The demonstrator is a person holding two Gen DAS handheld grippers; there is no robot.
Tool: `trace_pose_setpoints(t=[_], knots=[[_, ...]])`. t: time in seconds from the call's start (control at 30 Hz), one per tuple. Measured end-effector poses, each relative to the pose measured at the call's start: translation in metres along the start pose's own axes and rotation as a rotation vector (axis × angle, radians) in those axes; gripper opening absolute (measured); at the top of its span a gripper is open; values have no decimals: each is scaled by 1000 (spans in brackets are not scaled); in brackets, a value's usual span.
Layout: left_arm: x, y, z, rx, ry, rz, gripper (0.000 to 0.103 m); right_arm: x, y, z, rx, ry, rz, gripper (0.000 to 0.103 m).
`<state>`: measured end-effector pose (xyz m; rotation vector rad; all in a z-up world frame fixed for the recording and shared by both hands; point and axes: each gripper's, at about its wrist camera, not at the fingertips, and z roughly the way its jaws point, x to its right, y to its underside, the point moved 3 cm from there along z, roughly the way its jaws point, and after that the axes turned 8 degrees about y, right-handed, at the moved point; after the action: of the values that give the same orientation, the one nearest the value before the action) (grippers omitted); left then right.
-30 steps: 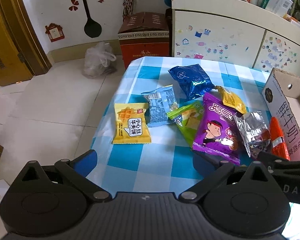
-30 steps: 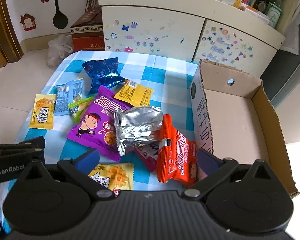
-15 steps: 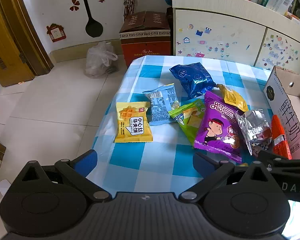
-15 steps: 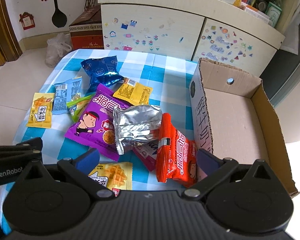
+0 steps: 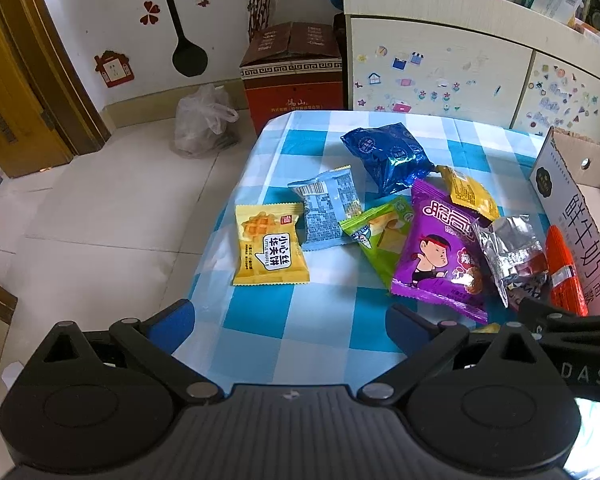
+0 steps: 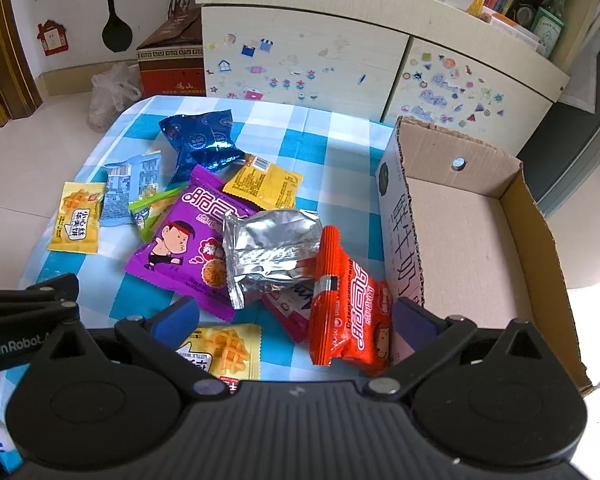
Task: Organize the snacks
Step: 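Lower the right gripper onto the red-orange snack bag and close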
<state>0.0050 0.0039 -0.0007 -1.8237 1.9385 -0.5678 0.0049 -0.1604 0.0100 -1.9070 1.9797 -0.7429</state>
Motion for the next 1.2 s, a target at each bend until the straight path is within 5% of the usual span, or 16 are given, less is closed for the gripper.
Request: trace_pose_setpoints(t=[0.4,0.6,0.7,1.2], knots=[[0,0,0,-1,1,-5,103,-1,-1,1,7,-4,-1,102],[-6,-11,-2,14,85,-67,103,7,-10,-1,38,-36,27,102],[-8,-20,-5,39,142,-80,103,17,-19,-6,68,-83,54,102],[-39,-82,30,71,87,-93,103,70,-52,-31,205,-381,194,102]])
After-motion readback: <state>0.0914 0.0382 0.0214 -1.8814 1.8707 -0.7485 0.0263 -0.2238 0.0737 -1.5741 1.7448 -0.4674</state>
